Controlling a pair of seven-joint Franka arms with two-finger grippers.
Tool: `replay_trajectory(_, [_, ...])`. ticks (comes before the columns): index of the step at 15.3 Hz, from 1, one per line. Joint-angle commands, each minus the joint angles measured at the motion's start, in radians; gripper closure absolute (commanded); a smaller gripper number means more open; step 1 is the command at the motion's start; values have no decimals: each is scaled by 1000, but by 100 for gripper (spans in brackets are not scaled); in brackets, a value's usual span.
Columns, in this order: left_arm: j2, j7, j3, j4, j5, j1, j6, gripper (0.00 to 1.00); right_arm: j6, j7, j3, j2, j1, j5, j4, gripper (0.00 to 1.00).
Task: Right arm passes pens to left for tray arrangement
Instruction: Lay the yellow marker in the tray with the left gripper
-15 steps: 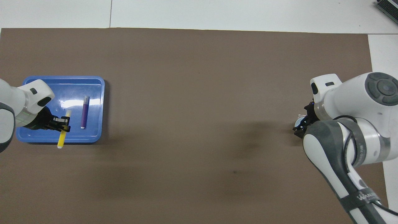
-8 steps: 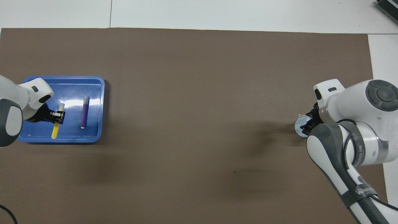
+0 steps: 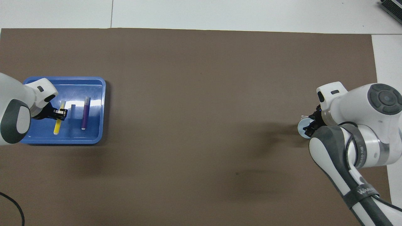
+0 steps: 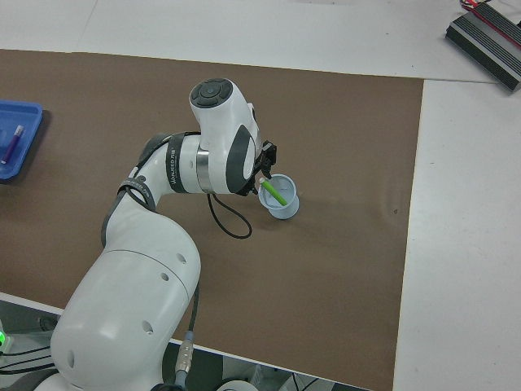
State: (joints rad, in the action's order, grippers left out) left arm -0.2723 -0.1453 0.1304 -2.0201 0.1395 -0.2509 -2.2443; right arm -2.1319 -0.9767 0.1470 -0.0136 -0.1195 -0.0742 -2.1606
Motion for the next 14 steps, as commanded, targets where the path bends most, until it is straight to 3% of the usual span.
replay_trajectory(1, [-27, 7, 9, 4, 22, -11, -58, 100, -19, -22, 14, 0, -22, -27, -10, 50])
replay_trajectory(4, [-28, 93, 9, -23, 22, 7, -101, 100, -22, -20, 14, 0, -22, -27, -10, 60])
replay_trajectory(6, [-28, 96, 9, -29, 23, 10, -116, 100, -25, -20, 14, -2, -22, -27, -10, 76])
replay_trajectory(8, [-28, 90, 11, -29, 23, 10, -124, 99, -45, -20, 14, -2, -22, -27, -18, 100])
replay_trajectory(10, [-28, 89, 12, -28, 23, 12, -121, 68, -42, -20, 12, -3, -25, -29, -15, 100])
replay_trajectory(13, [-28, 88, 14, -16, 22, 10, -106, 54, -11, -11, 14, -15, -55, -27, 42, 100])
replay_trajectory(14, [-28, 89, 14, -12, 20, 10, -103, 54, 25, -8, 14, -17, -65, -21, 79, 100])
